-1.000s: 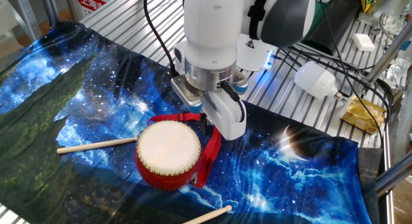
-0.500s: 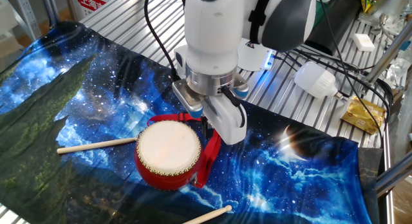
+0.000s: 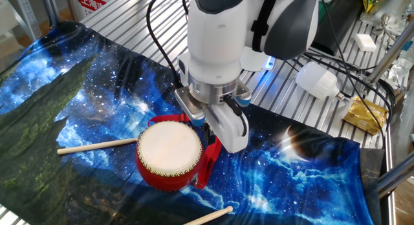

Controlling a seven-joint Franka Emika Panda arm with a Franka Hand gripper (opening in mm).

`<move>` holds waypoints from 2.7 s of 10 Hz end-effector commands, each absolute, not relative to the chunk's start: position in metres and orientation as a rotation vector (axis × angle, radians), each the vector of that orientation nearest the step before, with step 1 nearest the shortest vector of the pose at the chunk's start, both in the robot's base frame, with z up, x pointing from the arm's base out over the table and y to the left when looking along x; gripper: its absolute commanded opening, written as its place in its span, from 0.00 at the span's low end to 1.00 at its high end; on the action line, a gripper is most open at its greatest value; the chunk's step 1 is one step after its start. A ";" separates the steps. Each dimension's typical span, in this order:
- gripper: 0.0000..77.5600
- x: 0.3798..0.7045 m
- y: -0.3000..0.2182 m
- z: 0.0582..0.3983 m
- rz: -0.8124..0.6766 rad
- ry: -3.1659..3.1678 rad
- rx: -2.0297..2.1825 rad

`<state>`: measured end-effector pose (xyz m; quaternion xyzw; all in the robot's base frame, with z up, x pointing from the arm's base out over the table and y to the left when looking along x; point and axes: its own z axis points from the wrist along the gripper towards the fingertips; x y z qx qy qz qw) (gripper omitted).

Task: Play the drum

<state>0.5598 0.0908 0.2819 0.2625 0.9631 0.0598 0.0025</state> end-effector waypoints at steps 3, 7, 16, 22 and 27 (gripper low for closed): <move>0.00 0.596 0.115 0.263 0.154 2.998 0.857; 0.00 0.609 0.121 0.255 0.146 3.001 0.854; 0.00 0.630 0.135 0.220 0.097 3.000 0.869; 0.00 0.651 0.135 0.199 0.097 2.998 0.885; 0.00 0.668 0.132 0.183 0.092 3.003 0.895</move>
